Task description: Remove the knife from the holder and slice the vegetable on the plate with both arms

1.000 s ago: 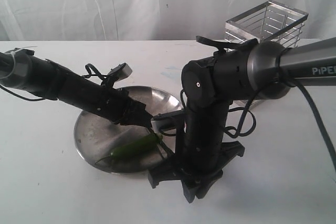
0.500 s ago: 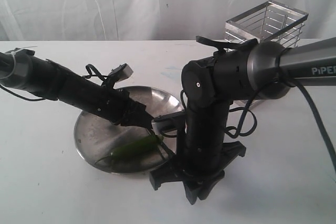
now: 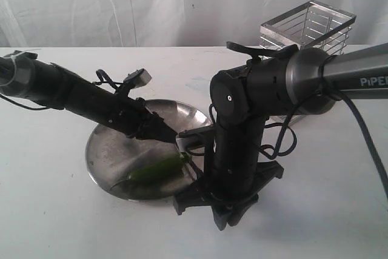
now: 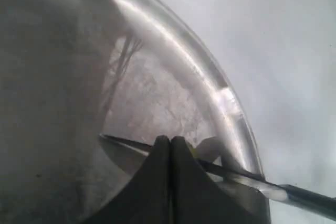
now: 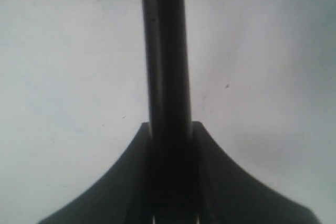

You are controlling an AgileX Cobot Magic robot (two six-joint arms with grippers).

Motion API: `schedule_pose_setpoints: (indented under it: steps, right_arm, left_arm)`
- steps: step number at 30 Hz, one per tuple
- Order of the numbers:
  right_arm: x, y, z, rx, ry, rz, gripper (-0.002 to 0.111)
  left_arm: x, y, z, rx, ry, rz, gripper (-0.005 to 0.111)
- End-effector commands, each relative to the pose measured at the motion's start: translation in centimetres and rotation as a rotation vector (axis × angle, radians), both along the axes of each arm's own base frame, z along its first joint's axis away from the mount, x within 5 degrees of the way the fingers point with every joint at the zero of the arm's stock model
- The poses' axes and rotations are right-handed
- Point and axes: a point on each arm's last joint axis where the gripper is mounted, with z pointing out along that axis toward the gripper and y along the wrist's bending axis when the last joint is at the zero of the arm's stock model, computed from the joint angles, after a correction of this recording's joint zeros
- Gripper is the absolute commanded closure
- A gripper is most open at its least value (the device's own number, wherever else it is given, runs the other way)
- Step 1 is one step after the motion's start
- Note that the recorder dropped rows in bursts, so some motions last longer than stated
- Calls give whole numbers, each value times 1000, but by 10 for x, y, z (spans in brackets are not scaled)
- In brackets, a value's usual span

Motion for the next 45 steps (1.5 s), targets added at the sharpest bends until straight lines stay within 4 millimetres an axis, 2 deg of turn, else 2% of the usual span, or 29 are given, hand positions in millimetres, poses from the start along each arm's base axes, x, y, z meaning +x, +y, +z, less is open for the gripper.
schedule_pose_setpoints:
  steps: [1, 3, 5, 13, 15, 21, 27, 30, 33, 37, 40, 45]
  right_arm:
    - [3, -3, 1, -4, -24, -18, 108]
    - [3, -3, 1, -4, -24, -16, 108]
    - [4, -2, 1, 3, -34, -15, 108]
    - [8, 0, 6, 43, -91, -18, 108]
    - [8, 0, 12, 55, -110, -16, 108]
    - [5, -4, 35, 96, -161, -13, 108]
    - [0, -17, 50, 80, -127, 15, 108]
    - [-5, -27, 59, 53, -76, 54, 108]
    - [-4, -37, 70, 66, -96, 43, 108]
    - [3, -46, 79, 98, -152, 2, 108]
    - [6, -49, 79, 103, -158, -3, 108]
    - [5, -48, 79, 115, -155, 11, 108]
  left_arm:
    - [9, 19, 48, -137, -73, -28, 107]
    - [5, 27, 63, -175, -87, -41, 107]
    - [-5, 27, 67, -155, -80, -104, 107]
    - [-60, -3, 44, 50, -21, -382, 107]
    - [-67, -2, 47, 84, -12, -379, 107]
    - [-78, 3, 74, 122, -95, -316, 107]
    - [-85, 8, 59, 166, -150, -273, 106]
    - [-89, 5, 52, 123, -276, -342, 96]
    - [-91, 2, 50, 79, -395, -435, 76]
    - [-89, -3, 43, 122, -433, -451, 52]
    - [-89, -9, 30, 176, -430, -478, 46]
    - [-86, -15, 7, 313, -447, -521, 46]
